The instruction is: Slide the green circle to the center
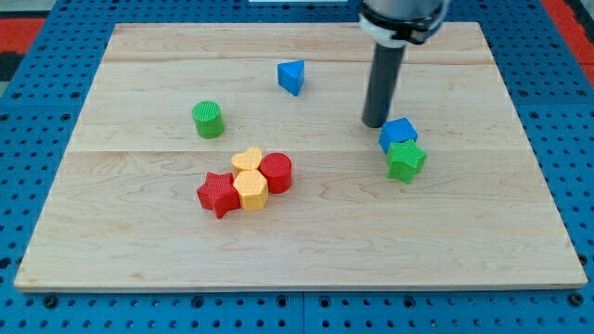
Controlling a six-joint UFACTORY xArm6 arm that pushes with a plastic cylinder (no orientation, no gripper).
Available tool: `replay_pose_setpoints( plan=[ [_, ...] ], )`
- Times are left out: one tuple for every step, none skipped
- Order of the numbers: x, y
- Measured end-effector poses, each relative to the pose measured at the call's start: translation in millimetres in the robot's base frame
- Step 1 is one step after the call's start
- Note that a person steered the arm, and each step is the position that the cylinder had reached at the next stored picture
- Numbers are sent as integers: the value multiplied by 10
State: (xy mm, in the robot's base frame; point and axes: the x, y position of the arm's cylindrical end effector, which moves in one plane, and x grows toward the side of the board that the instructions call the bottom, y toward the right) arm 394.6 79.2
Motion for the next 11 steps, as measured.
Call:
replay_pose_setpoints(
  plan=[
    [-44, -687],
    [-316, -1316],
    [-680, -1786],
    [-701, -2424],
    [-455, -2804],
    [-123, -2766],
    [60, -2609],
    [31, -2535],
    [-40, -2488],
    [-45, -2306],
    [-45, -2074]
  ],
)
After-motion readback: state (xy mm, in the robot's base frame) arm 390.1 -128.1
